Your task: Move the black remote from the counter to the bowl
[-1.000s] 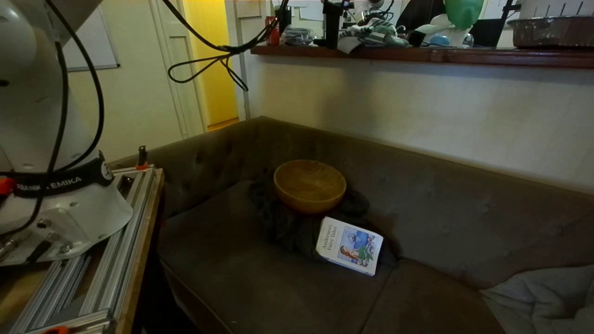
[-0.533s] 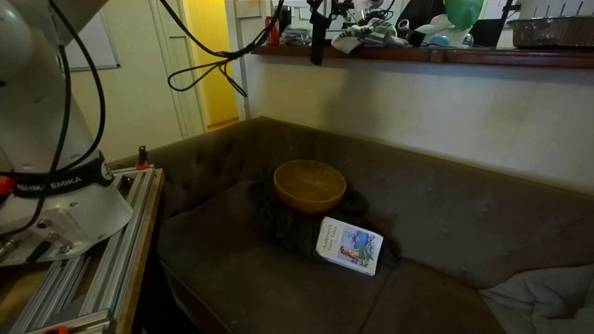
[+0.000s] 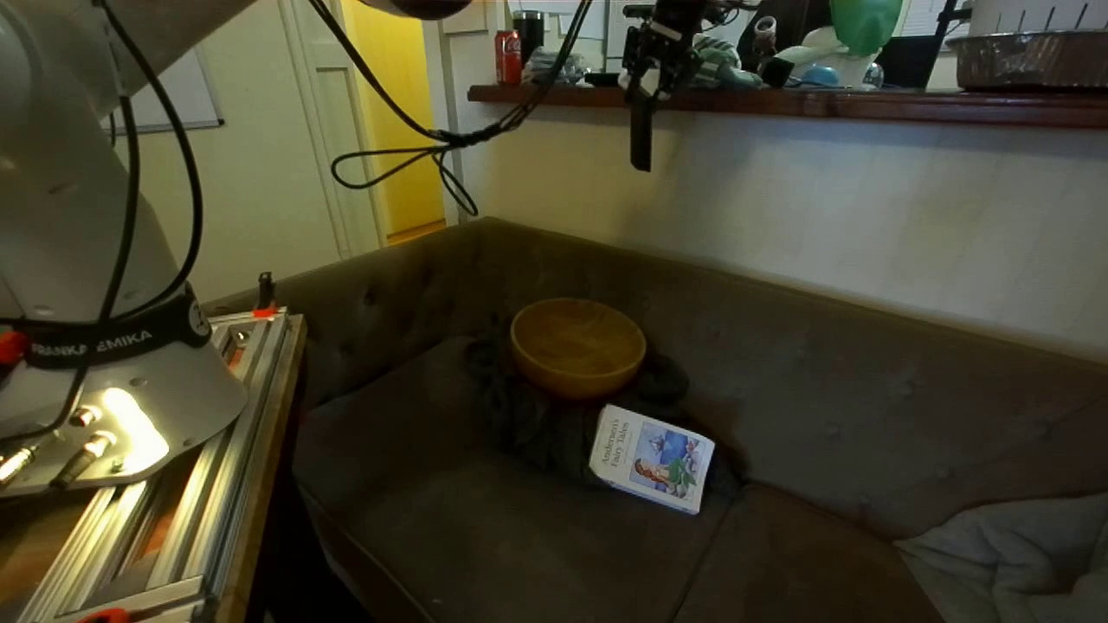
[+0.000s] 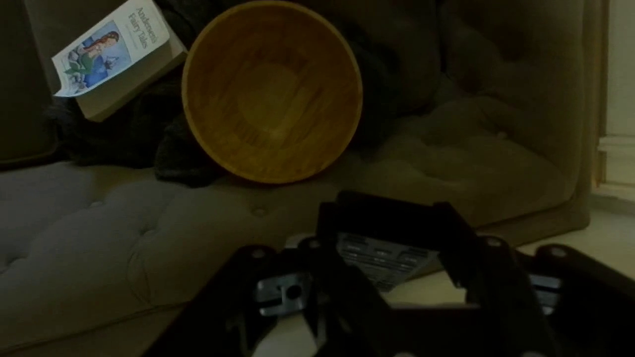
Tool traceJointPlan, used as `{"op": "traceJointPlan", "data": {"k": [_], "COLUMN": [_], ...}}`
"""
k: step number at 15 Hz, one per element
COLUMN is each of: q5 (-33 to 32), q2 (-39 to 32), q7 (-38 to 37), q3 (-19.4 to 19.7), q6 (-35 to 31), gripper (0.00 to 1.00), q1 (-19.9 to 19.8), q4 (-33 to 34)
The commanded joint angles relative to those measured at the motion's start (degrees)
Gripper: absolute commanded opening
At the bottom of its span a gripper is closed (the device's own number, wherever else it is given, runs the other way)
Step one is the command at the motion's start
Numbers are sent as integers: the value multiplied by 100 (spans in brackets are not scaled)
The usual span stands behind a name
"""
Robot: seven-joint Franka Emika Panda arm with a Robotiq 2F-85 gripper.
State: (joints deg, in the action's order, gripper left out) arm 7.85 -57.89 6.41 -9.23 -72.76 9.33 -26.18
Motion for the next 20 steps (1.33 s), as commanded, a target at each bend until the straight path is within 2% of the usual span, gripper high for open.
{"op": "traceJointPlan", "data": {"k": [1, 7, 15, 18, 19, 20], "q5": [239, 531, 424, 449, 574, 381], "q2": [-458, -1178, -2107, -2384, -2492, -2340], "q7": [-179, -231, 216, 439, 459, 345], "q3": [-50, -154, -63, -100, -187, -55], "q6": [-418, -343, -1522, -1712, -1999, -1681], "gripper": [26, 26, 26, 26, 26, 26], "q1": [-272, -752, -1056, -1158, -1264, -1126], "q4": [225, 193, 235, 246, 343, 177]}}
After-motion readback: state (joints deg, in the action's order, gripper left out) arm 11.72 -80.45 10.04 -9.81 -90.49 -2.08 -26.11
